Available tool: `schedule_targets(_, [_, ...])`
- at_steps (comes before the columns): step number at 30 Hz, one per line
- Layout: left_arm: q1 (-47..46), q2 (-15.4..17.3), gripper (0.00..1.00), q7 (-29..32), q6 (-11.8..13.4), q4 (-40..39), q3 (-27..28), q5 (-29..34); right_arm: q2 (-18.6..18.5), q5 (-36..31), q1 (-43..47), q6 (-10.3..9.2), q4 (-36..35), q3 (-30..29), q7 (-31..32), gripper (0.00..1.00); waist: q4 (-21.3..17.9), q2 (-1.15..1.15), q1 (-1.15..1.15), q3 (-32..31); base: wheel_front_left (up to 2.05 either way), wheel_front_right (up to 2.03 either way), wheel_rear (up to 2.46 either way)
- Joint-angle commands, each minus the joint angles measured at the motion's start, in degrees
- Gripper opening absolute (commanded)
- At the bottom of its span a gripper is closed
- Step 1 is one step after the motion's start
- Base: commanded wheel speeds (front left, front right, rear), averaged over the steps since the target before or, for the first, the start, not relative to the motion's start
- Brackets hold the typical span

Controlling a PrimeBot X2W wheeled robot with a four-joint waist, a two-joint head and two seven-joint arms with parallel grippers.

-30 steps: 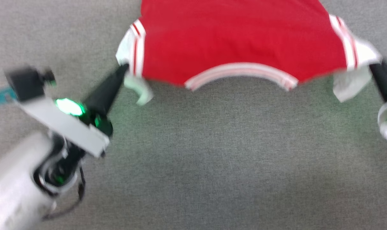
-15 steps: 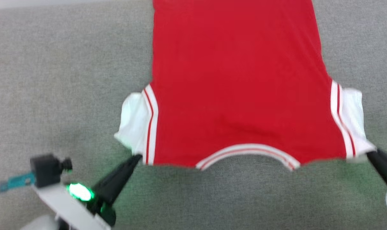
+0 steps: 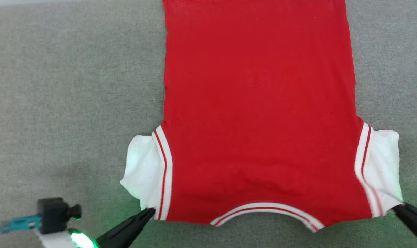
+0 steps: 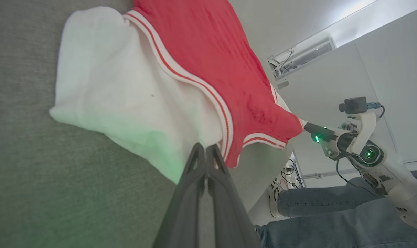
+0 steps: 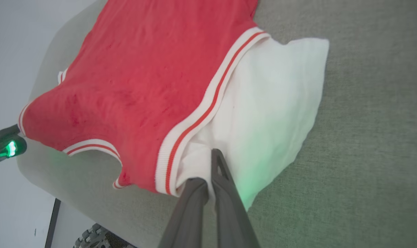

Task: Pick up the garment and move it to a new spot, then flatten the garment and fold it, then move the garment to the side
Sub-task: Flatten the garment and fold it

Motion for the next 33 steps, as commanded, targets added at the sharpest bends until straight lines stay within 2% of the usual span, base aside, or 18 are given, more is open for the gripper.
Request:
schedule_targets(1, [-1.54, -1.08, 0.0, 1.19, 0.11, 0.74, -0.67, 0.79, 0.96, -1.15, -1.3, -0.05, -0.15, 0.38, 2.03, 0.0, 0.07, 0.0, 0.0, 0.01, 0.0, 0.0, 0.0])
schedule_targets(5, [-5.2, -3.76, 0.0, 4.52, 0.11, 5.11, -2.06, 1.71, 3.39, -4.17, -6.23, -0.05, 1.43, 3.24, 8.13, 0.0, 0.07, 0.0, 0.0, 0.3, 0.0, 0.0, 0.0])
schedule_targets(8, [-8.23, -6.91, 0.0, 6.74, 0.11, 9.69, -3.52, 2.61, 5.16, -6.97, -10.35, -0.05, 4.15, 6.18, 11.99, 0.0, 0.29, 0.0, 0.0, 0.61, 0.0, 0.0, 0.0])
schedule_targets(13, [-11.62, -11.28, 0.0, 9.02, 0.12, 17.03, -6.1, 3.52, 7.07, -12.24, -14.68, -0.05, 10.59, 11.76, 15.59, 0.0, 0.62, 0.0, 0.0, 0.84, 0.0, 0.0, 0.0])
schedule_targets(22, [-14.24, -16.56, 0.0, 9.24, 0.15, 26.22, -11.26, 5.06, 7.98, -20.65, -17.19, -0.27, 20.8, 22.06, 13.27, 0.0, 0.82, 0.0, 0.0, 1.4, 0.0, 0.0, 0.0])
schedule_targets(26, [-14.73, -17.1, 0.0, 8.11, 0.16, 27.6, -12.58, 4.35, 7.88, -22.45, -19.41, -0.42, 22.36, 24.36, 10.13, 0.0, -0.03, 0.0, 0.0, 1.25, 0.0, 0.0, 0.0])
schedule_targets(27, [-14.91, -17.0, 0.0, 7.7, 0.15, 27.59, -12.8, 4.21, 7.97, -22.33, -20.29, -0.43, 22.44, 23.73, 9.02, 0.28, -0.22, 0.0, 0.0, 1.18, 0.0, 0.0, 0.0])
schedule_targets(28, [-14.97, -16.79, 0.0, 7.23, 0.15, 27.47, -12.93, 4.2, 7.95, -22.31, -20.9, -0.49, 22.51, 22.85, 7.73, 1.0, -0.4, 0.0, 0.0, 1.13, 0.0, 0.0, 0.0])
schedule_targets(33, [-15.06, -14.62, 0.0, 4.74, 0.18, 27.01, -13.12, 4.39, 7.46, -19.99, -19.48, -0.52, 19.16, 16.07, 2.51, 1.0, -1.12, 0.0, 0.0, 0.85, 0.0, 0.0, 0.0])
